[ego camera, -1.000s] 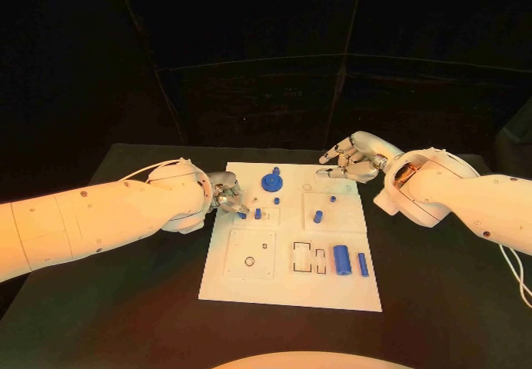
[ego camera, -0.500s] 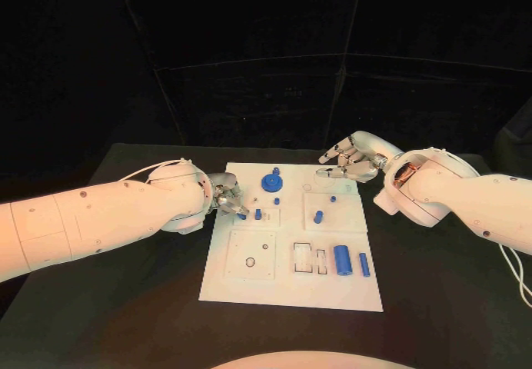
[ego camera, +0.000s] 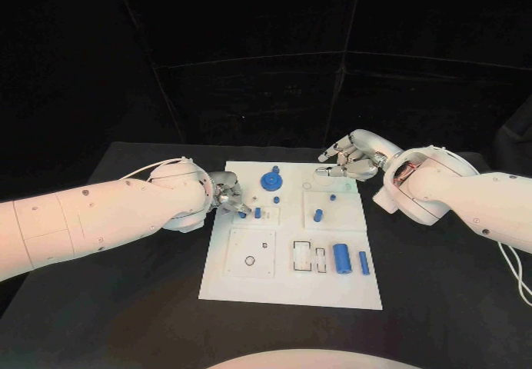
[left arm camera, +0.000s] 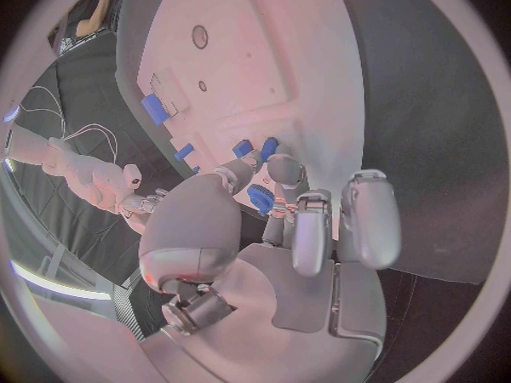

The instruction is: Assemble the parts on the task board

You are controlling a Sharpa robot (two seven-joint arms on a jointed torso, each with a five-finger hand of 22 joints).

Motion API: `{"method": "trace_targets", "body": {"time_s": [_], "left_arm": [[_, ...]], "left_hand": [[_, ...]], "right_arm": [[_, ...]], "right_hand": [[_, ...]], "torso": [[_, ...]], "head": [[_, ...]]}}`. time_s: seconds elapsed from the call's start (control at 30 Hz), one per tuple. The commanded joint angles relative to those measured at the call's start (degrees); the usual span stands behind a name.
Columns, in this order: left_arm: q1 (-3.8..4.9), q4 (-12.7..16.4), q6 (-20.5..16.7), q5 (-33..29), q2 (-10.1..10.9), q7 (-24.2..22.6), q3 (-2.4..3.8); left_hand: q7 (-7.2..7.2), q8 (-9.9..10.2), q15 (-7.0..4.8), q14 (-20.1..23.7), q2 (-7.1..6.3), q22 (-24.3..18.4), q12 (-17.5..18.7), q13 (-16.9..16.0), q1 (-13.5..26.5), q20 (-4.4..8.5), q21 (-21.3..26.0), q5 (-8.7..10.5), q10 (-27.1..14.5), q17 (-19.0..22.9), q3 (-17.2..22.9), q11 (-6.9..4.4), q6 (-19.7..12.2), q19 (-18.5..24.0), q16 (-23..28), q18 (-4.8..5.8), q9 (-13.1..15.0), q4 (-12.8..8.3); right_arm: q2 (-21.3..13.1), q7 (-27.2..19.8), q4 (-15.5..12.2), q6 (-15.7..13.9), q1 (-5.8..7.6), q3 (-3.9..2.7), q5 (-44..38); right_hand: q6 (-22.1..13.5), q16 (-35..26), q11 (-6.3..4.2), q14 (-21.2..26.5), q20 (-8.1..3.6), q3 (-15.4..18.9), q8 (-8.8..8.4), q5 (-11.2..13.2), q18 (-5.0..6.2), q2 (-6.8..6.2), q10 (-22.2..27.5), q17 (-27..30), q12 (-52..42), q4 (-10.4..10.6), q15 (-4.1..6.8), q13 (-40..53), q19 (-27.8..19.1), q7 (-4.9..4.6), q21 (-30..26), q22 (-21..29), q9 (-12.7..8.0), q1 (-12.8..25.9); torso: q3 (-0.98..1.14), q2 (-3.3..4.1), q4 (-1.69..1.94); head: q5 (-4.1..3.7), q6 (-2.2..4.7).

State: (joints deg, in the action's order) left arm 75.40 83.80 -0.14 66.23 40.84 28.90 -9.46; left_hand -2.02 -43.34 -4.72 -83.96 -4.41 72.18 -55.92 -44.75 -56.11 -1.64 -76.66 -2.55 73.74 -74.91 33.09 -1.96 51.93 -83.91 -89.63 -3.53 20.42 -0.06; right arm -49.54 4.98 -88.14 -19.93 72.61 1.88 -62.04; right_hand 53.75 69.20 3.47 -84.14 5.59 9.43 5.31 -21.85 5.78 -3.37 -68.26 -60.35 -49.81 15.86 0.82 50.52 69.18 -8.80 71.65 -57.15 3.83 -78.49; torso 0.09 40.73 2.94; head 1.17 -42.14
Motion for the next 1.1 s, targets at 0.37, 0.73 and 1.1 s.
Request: {"method": "trace_targets", "body": {"time_s": [0.37,0.73,1.1], "left_arm": [[-0.03,-0.7,1.2,0.0,-0.3,0.1,-0.02],[-0.03,-1.3,0.9,-0.2,-0.4,0.1,-0.01],[-0.03,-0.8,-4.3,-7.0,1.0,-0.3,0.03]], "left_hand": [[0.05,0.0,-0.56,-6.0,-0.47,0.6,-1.0,-0.8,2.7,0.59,-0.4,-0.29,-0.2,-15.1,-2.7,-0.06,1.0,-0.7,-0.4,-0.19,0.1,1.9],[-0.03,0.0,-0.58,-6.0,-0.73,0.5,-1.1,-0.7,5.0,0.67,-0.3,-0.29,-0.4,-15.1,-5.4,-0.01,1.1,-0.7,-0.4,-0.19,0.2,4.1],[-0.96,1.7,-0.11,-6.0,-0.84,-0.1,3.3,5.0,7.4,0.44,0.4,-0.32,-4.3,-15.1,-11.2,0.83,-1.9,-0.5,-0.4,-0.31,-0.3,8.0]], "right_arm": [[0.0,-0.5,-0.1,-0.4,0.09,-0.02,-0.1],[0.0,-0.4,0.0,-0.5,0.09,-0.02,-0.1],[0.0,-0.4,0.0,-0.7,0.09,-0.02,-0.1]], "right_hand": [[-0.2,-0.6,0.03,0.1,-0.02,0.3,0.21,-0.3,1.15,0.52,0.8,0.4,0.6,0.1,0.01,-0.4,-0.6,0.26,-0.4,0.4,0.1,-0.1],[-0.2,-0.6,0.06,0.1,-0.02,0.4,0.21,-0.3,1.19,0.55,1.0,0.3,0.9,0.2,-0.01,-0.7,-0.7,0.23,-0.6,0.6,0.1,0.0],[-0.3,-0.8,0.09,0.2,0.0,0.6,0.21,-0.4,1.25,0.66,1.2,0.4,1.0,0.3,-0.03,-0.8,-0.9,0.21,-0.8,1.0,0.1,0.1]], "torso": [[-0.01,-0.03,0.01],[0.0,-0.07,0.02],[0.0,-0.05,-0.05]], "head": [[-0.06,-0.2],[-0.03,-0.17],[-0.21,0.04]]}}
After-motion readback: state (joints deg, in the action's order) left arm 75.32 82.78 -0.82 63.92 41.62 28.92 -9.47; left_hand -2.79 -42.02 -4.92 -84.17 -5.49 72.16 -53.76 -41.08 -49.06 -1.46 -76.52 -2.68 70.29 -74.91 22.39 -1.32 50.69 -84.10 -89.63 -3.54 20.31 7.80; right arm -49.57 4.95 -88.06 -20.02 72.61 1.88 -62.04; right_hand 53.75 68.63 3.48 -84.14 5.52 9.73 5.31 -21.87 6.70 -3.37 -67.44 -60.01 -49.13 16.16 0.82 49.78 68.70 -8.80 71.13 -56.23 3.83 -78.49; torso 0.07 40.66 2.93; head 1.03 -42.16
